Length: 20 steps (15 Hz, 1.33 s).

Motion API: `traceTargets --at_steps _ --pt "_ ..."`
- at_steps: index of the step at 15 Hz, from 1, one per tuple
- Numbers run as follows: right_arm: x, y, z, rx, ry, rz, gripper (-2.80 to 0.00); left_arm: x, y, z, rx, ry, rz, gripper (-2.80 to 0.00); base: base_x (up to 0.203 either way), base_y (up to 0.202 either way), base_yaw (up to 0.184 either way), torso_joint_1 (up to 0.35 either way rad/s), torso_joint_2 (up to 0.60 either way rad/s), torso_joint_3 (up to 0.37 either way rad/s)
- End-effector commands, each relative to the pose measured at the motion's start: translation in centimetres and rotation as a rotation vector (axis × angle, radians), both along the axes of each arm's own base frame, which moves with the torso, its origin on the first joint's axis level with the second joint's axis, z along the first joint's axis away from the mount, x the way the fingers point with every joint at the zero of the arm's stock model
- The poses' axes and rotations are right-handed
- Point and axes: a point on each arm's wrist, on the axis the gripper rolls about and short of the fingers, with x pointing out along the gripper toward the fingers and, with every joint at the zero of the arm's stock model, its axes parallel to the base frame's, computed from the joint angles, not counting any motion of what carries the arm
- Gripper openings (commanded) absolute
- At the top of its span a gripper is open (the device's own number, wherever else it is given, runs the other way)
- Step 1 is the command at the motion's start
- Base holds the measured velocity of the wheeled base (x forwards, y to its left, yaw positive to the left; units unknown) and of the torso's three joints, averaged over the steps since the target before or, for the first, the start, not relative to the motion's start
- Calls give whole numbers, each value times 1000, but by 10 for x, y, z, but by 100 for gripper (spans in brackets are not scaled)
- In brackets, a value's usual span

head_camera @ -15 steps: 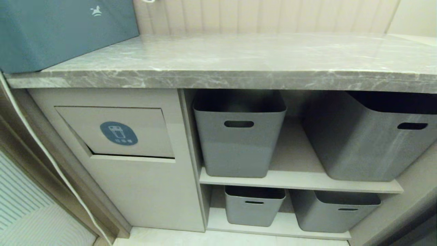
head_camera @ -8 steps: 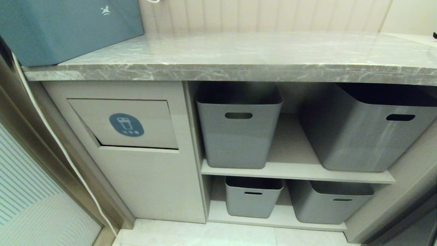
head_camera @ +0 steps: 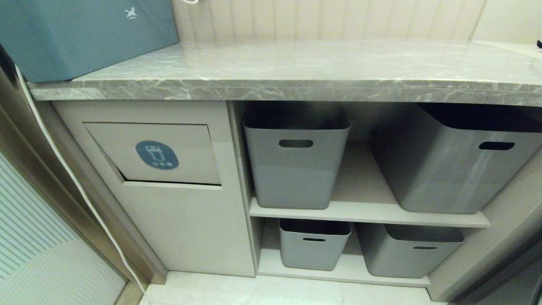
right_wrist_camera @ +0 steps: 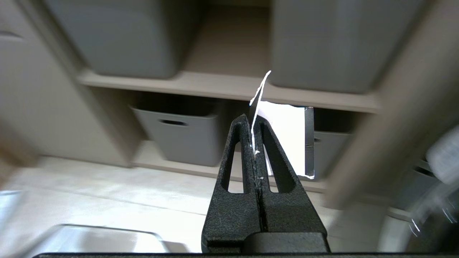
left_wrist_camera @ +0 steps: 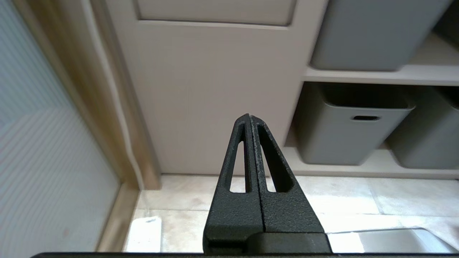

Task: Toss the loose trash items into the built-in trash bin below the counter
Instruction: Hand it to the other hand

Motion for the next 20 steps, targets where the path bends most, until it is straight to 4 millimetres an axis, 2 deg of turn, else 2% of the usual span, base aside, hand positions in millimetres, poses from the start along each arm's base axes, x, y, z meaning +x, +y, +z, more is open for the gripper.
traceTargets --at_steps 1,3,4,7,8,9,12,14,16,17,19,20 --pt "41 2 27 36 148 48 -280 2 -1 15 -1 14 -29 -280 0 0 0 0 0 0" --pt "83 6 58 165 180 183 -280 16 -3 48 -28 98 -137 -280 0 0 0 0 0 0" --pt "101 10 74 311 181 268 -280 25 -5 71 -61 131 -238 -280 0 0 0 0 0 0" --pt "128 18 113 914 294 437 -280 65 -12 131 -219 249 -494 -280 0 0 0 0 0 0" --pt "133 22 123 1084 364 490 -280 79 -15 150 -323 300 -561 -280 0 0 0 0 0 0" --pt "139 29 128 1174 442 547 -280 90 -19 164 -451 364 -620 -280 0 0 0 0 0 0" --pt "145 51 126 1214 606 672 -280 109 -40 192 -813 626 -794 -280 0 0 0 0 0 0" --pt "145 67 123 1234 720 736 -280 127 -59 200 -901 722 -877 -280 0 0 0 0 0 0" --pt "157 75 118 1232 775 723 -280 145 -80 200 -925 774 -954 -280 0 0 0 0 0 0" --pt "163 79 117 1224 784 720 -280 155 -90 197 -927 790 -975 0 0 0 0 0 0 0" --pt "174 86 118 1214 804 720 -280 172 -109 188 -899 823 -1001 0 0 0 0 0 0 0" --pt "179 89 120 1214 807 717 -280 180 -117 180 -820 809 -1015 0 0 0 0 0 0 0"
